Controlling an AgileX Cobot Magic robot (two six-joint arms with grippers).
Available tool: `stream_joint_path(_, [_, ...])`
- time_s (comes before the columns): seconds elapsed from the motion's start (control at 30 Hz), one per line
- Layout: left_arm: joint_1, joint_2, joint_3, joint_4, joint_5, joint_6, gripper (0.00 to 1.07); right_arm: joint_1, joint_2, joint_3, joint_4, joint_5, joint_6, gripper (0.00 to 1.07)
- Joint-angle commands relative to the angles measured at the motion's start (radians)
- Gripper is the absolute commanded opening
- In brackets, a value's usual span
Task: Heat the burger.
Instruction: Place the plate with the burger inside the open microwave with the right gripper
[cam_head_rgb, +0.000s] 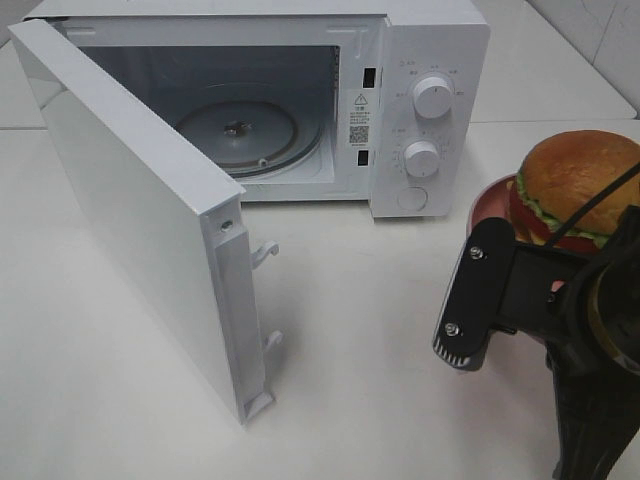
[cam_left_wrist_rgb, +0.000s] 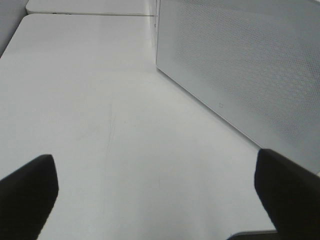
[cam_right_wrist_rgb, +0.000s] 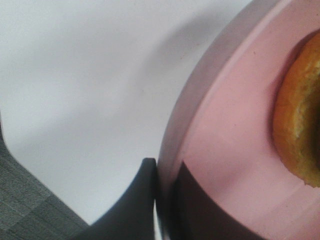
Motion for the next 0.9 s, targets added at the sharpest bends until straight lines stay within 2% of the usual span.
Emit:
stream_joint_path(0.03, [-0.002,-0.016,-0.001,-0.002,-0.014,-0.006,1.0,0.003,-0.017,0.007,-0.066,-0.019,-0.056,0.0])
stream_joint_path(0.3, [-0.002,-0.016,-0.001,-0.002,-0.014,-0.006,1.0,0.003,-0.018,0.007,-0.136,-0.126,-0.259,0.0])
stream_joint_path(0.53, [-0.002,-0.016,-0.001,-0.002,-0.014,-0.006,1.0,0.003,-0.018,0.006,-0.133,-0.196,-0.395,0.0])
stream_joint_path(0.77, [-0.002,-0.016,-0.001,-0.002,-0.014,-0.006,1.0,0.002,-0.018,0.006,-0.132,-0.269,-0.435,0.0])
stream_joint_path(0.9, [-0.002,-0.016,-0.001,-0.002,-0.014,-0.006,1.0,-0.05,-0.018,0.006,-0.099,-0.319,-0.571,0.0])
